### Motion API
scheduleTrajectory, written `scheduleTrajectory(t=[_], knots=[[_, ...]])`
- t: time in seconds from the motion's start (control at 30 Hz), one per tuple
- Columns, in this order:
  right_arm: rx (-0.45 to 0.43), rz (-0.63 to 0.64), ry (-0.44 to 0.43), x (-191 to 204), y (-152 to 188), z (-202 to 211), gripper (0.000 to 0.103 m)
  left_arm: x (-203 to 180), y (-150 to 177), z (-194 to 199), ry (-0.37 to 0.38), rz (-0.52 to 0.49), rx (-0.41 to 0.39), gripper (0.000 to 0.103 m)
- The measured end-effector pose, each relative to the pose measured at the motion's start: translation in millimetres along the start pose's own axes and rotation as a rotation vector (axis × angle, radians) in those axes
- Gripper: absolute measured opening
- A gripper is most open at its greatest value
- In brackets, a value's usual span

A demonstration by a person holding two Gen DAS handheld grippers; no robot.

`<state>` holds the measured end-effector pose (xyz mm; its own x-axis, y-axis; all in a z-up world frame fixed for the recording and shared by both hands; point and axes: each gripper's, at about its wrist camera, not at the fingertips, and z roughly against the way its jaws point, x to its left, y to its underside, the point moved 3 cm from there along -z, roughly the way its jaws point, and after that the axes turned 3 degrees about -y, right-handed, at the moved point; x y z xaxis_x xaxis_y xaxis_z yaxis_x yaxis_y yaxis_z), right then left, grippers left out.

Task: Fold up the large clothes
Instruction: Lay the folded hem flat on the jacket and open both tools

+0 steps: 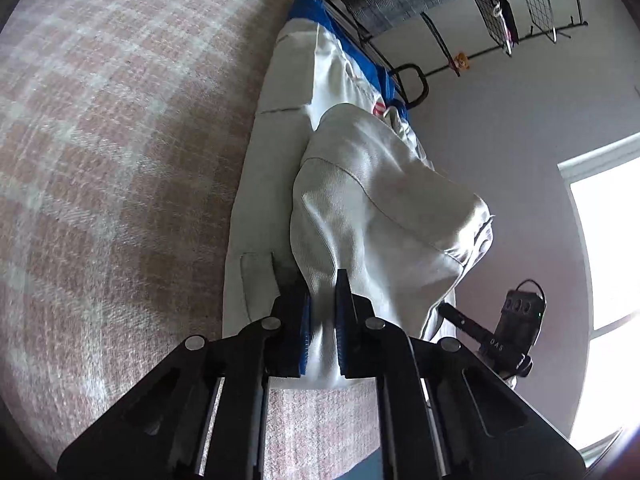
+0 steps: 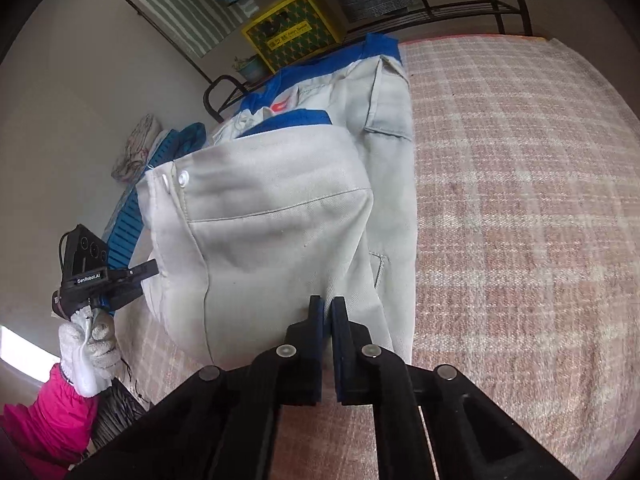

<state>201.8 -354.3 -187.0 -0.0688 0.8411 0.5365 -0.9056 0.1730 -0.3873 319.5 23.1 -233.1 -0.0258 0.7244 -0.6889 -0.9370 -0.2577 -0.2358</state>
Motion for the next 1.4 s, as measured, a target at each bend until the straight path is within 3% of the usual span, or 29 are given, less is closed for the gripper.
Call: scheduleTrajectory(t=[0.07,0.17,0.23,0.27,0.3,0.37,0.47,0.6,0.7,0.83,0.87,0.93,1.0,1.1,1.23,1.4], knots=[[0.008,-0.02,0.045,-8.1,6.1,0.9,0.0,4.2,3.3,-9.7,-0.096,-0.03,-0.003,0.008],[0.058,-0.02,0.076,-14.3,13.7,-6.2,0.0,11.9,-0.5,-17.1,-0.062,0.013,0.017,0.009],[0.05,0.0,0.075,-10.0,13.4,3.1,0.007,9.9,-3.4,-9.4,-0.056,0.007,0.02,0.012],[0.031,0.024,0.102,-5.8,11.8,10.1,0.018,7.1,-3.9,-2.5,-0.057,-0.013,0.012,0.012],[0.004,0.05,0.127,0.0,9.4,17.9,0.022,3.7,-4.5,5.0,-0.057,-0.038,-0.006,0.012],[-0.058,0.1,0.083,17.5,5.4,33.3,0.023,-4.1,-3.8,19.4,-0.083,-0.087,-0.048,0.013],[-0.118,0.205,0.03,54.1,-8.6,36.0,0.032,-23.5,-2.4,30.4,-0.066,-0.153,-0.082,0.013],[-0.084,0.318,-0.001,92.2,-34.1,-2.9,0.033,-62.5,-7.5,14.9,-0.065,-0.282,-0.084,0.013],[-0.053,0.336,0.038,98.2,-50.1,-38.9,0.033,-74.0,-24.8,-11.0,-0.109,-0.318,-0.076,0.013],[0.01,0.266,0.214,60.8,-60.8,-79.3,0.024,-52.4,-47.2,-54.0,-0.187,-0.287,-0.022,0.013],[0.033,0.25,0.247,48.6,-60.6,-87.7,0.02,-42.6,-49.6,-65.6,-0.194,-0.289,-0.001,0.003],[0.025,0.205,0.203,40.6,-61.3,-85.2,0.02,-33.5,-50.9,-71.5,-0.125,-0.251,0.004,0.003],[0.024,0.176,0.175,39.9,-63.2,-68.7,0.022,-34.1,-51.7,-66.4,-0.131,-0.244,0.009,0.003],[-0.068,0.123,0.025,29.1,-59.3,-18.2,0.033,-40.5,-48.6,-43.4,-0.116,-0.254,-0.016,0.003],[-0.093,0.031,-0.1,-6.1,-26.1,30.0,0.037,-51.0,-31.8,-13.8,-0.077,-0.285,-0.035,0.004],[-0.034,0.044,-0.096,-21.3,19.1,28.5,0.037,-62.1,-9.8,-16.8,-0.065,-0.328,0.007,0.004]])
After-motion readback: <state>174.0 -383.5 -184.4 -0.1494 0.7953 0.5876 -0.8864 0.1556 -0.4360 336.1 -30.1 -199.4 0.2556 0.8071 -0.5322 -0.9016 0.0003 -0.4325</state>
